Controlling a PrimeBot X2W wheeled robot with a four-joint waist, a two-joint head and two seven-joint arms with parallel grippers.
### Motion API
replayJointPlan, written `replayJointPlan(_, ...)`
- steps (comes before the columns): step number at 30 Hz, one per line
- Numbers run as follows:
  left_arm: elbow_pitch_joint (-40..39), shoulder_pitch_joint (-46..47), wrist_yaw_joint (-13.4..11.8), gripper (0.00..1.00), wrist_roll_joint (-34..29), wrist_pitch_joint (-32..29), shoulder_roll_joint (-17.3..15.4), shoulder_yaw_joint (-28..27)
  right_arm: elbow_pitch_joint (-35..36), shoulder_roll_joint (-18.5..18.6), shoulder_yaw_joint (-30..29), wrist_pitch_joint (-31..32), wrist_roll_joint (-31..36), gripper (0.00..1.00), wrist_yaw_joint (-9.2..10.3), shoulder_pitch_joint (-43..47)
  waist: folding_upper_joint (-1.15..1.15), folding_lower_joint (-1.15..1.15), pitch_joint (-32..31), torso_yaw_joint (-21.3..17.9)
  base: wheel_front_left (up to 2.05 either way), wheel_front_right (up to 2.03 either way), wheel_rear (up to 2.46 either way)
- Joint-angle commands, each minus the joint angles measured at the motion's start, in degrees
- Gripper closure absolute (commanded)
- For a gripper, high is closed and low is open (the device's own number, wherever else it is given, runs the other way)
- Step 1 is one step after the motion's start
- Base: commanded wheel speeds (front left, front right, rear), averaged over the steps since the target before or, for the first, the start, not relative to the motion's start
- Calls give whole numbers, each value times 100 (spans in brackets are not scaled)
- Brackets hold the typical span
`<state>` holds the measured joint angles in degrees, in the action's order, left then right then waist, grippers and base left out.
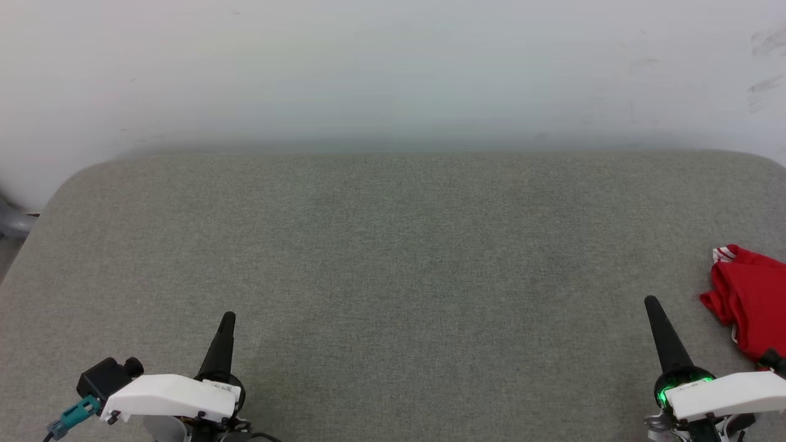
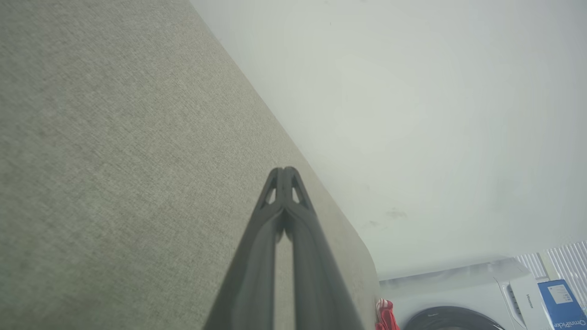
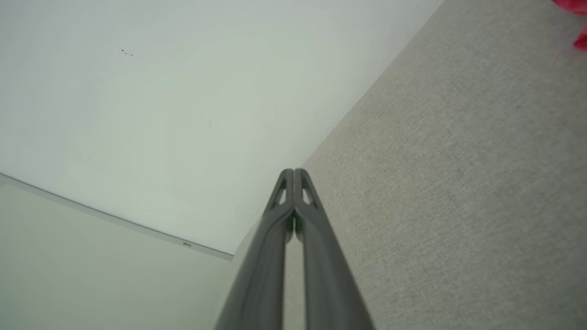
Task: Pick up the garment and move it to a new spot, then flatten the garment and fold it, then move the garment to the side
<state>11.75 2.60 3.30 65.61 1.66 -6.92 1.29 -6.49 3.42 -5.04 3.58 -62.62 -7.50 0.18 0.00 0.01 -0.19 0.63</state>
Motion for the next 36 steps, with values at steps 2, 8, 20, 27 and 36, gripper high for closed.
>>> replayJointPlan(2, -21, 138, 45, 100, 157, -54, 4, -69, -7, 45, -7, 18, -194, 100, 0, -140, 0, 0, 1, -2, 0, 0, 0)
replayJointPlan(8, 8, 176, 94, 100, 471, -146, 54, -150, -98, 45, -11, 41, -548, 100, 1, -215, 0, 0, 4, -8, 0, 0, 0)
replayJointPlan(20, 67, 231, 193, 100, 1056, -314, 136, -311, -269, 39, -24, 87, -1203, 100, 1, -327, 0, 0, 12, -20, 0, 0, 0)
replayJointPlan(27, 99, 269, 238, 100, 1369, -408, 182, -398, -365, 36, -32, 114, -1553, 100, 1, -401, 0, 0, 16, -27, 0, 0, 0)
replayJointPlan(36, 139, 294, 288, 100, 1747, -518, 247, -500, -478, 30, -42, 145, -1979, 100, 1, -475, 0, 0, 21, -36, 0, 0, 0)
